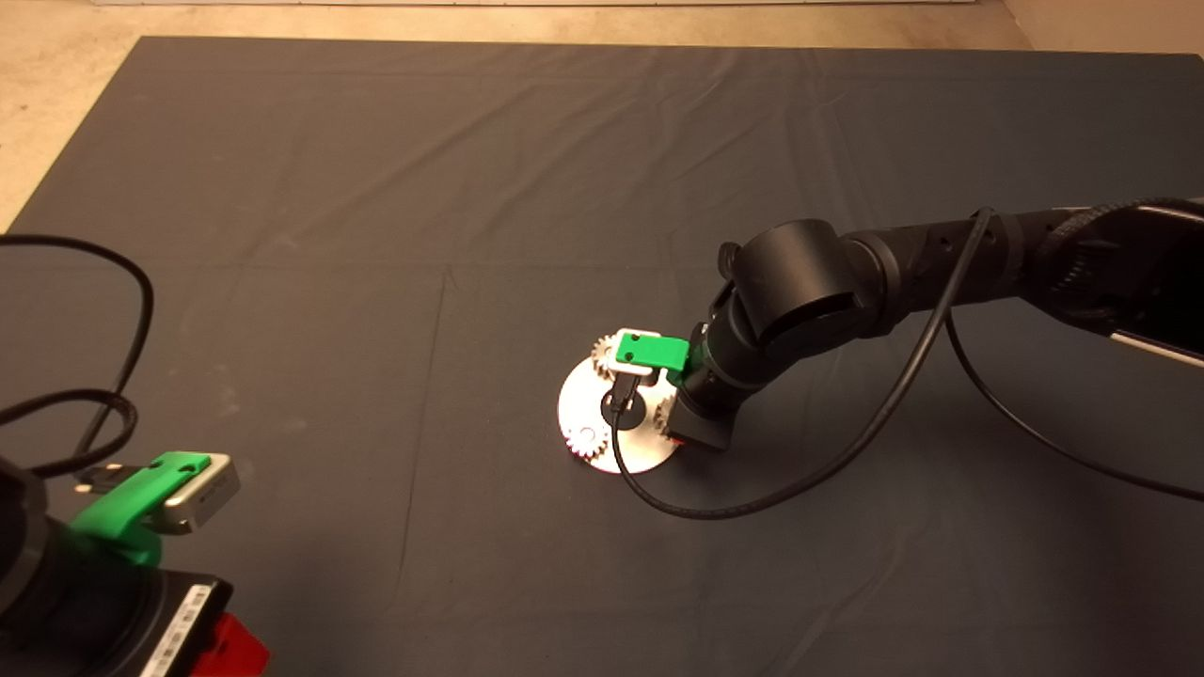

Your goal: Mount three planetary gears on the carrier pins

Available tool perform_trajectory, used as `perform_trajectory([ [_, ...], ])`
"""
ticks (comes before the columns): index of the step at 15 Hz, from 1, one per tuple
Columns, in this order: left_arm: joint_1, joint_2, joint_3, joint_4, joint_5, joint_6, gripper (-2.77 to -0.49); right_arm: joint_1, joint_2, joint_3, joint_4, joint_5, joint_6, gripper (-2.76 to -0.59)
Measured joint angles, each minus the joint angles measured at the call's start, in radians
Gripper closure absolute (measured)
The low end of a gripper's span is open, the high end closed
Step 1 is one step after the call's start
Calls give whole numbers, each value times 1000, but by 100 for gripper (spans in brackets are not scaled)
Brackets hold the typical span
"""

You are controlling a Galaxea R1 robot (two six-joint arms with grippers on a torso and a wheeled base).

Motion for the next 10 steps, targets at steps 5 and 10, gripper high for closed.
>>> perform_trajectory([
  [5,0,0,0,0,0,0,-204,32,-37,58,20,3,56,-169],
  [10,0,26,0,0,1,1,-223,40,-188,104,104,5,208,-189],
])
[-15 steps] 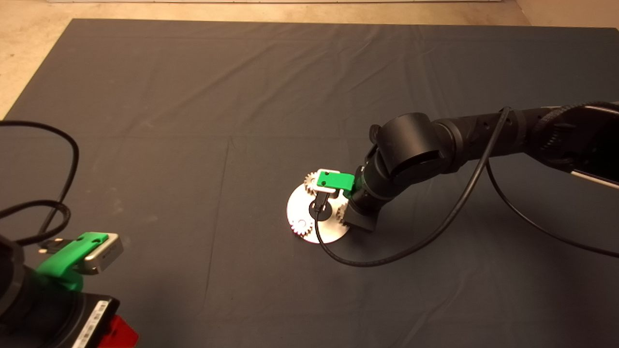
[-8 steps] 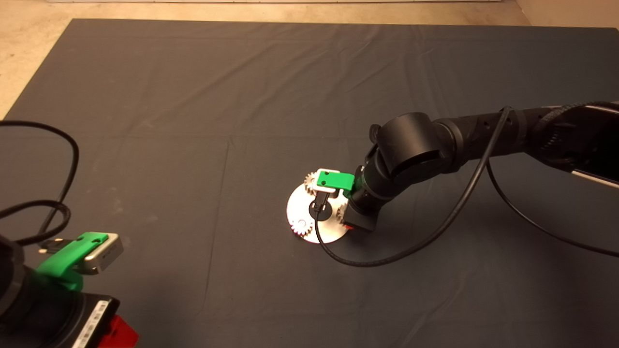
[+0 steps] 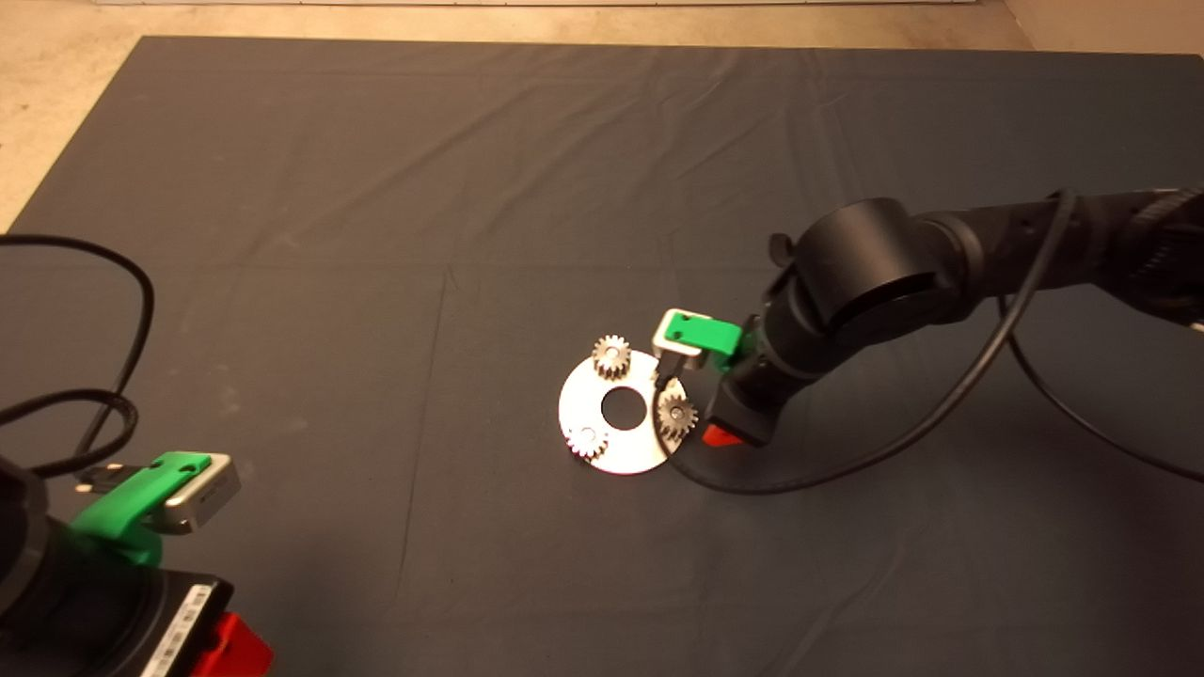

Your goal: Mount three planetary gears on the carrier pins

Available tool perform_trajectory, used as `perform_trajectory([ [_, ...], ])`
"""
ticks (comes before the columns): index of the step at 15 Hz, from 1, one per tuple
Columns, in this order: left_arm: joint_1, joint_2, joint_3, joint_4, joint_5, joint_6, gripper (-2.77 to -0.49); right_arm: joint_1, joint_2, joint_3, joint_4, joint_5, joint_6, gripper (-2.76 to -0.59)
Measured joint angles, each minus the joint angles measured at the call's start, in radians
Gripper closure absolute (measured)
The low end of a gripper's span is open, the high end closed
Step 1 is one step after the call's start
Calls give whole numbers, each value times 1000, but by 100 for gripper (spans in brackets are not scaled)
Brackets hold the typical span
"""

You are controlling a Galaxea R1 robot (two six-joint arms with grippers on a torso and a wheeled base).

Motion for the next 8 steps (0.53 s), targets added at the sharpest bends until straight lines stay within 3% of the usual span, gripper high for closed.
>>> perform_trajectory([
  [2,0,41,0,0,-1,1,-233,9,-90,78,59,-5,93,-197],
  [4,0,66,0,0,-1,3,-243,23,-193,162,122,5,198,-203],
  [6,0,77,0,0,0,3,-248,33,-304,200,186,-8,336,-216],
  [8,0,89,0,0,-1,3,-260,32,-356,233,214,-14,490,-227],
])
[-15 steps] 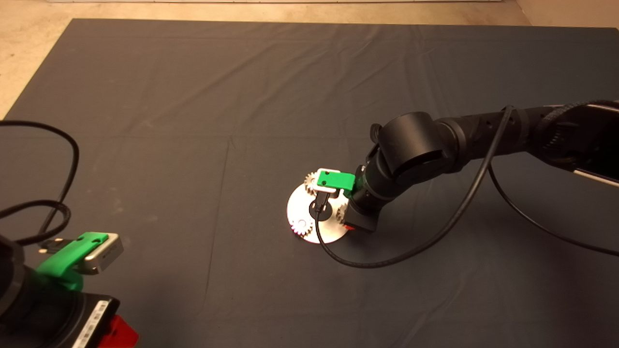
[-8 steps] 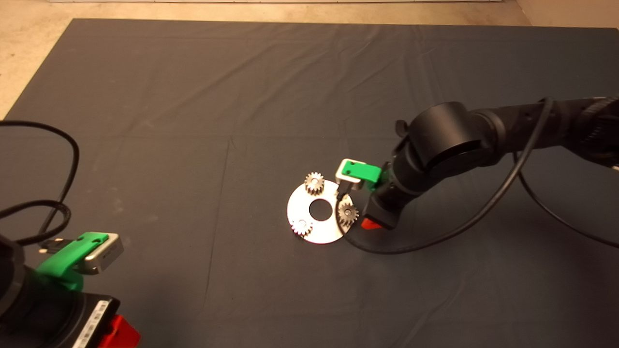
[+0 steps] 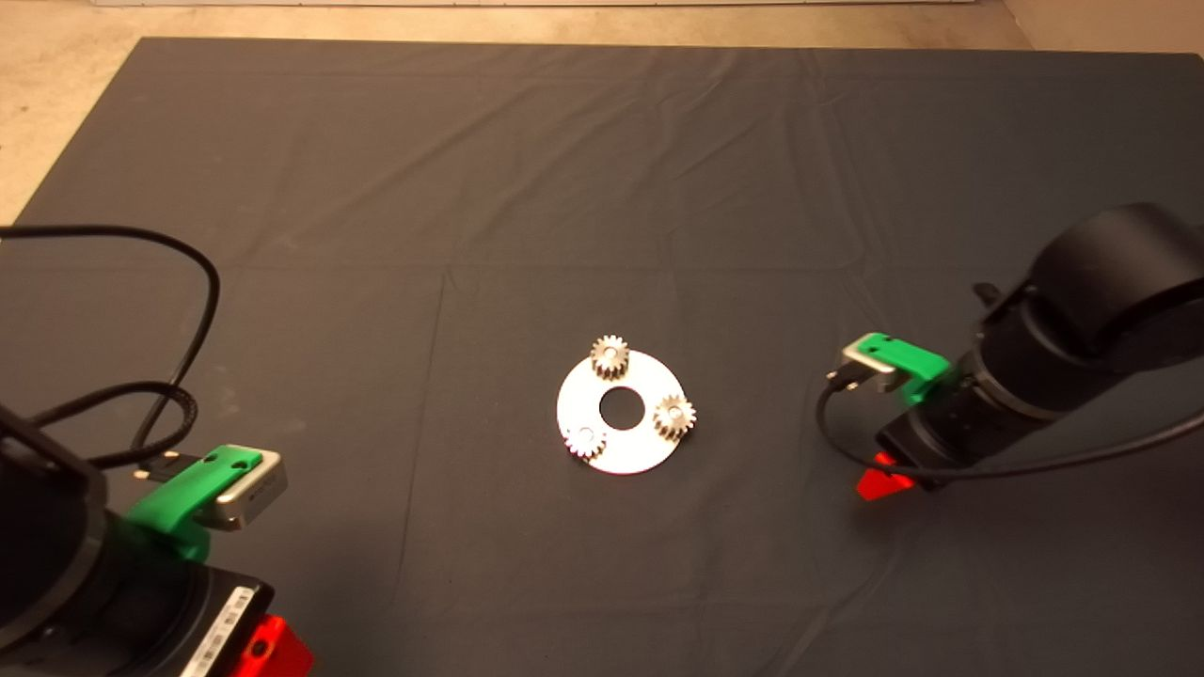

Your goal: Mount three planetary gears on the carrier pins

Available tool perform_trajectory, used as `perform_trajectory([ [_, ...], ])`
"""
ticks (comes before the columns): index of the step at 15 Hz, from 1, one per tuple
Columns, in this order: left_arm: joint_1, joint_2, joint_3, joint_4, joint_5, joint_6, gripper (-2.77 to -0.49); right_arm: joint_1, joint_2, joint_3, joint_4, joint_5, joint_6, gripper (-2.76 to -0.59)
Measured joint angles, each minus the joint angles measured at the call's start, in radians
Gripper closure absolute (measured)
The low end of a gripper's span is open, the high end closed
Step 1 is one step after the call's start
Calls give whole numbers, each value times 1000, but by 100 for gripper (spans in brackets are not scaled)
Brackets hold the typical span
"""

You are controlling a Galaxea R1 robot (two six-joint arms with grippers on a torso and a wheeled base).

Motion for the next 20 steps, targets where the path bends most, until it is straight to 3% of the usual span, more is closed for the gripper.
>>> perform_trajectory([
  [2,0,-1,0,0,1,0,-266,1,-18,84,23,6,144,-231],
  [3,0,-2,0,0,2,-1,-275,5,-34,139,33,18,197,-231],
  [4,0,-2,0,0,1,-6,-275,6,-65,181,43,22,233,-231],
  [5,0,-1,0,0,1,-8,-275,6,-116,208,51,20,268,-231],
  [7,0,4,0,0,1,-13,-275,7,-178,233,52,-1,319,-231],
  [12,0,23,0,0,1,-18,-275,18,-148,265,58,13,358,-247],
  [20,0,-2,2,0,1,-22,-275,22,-141,272,60,10,368,-247],
])
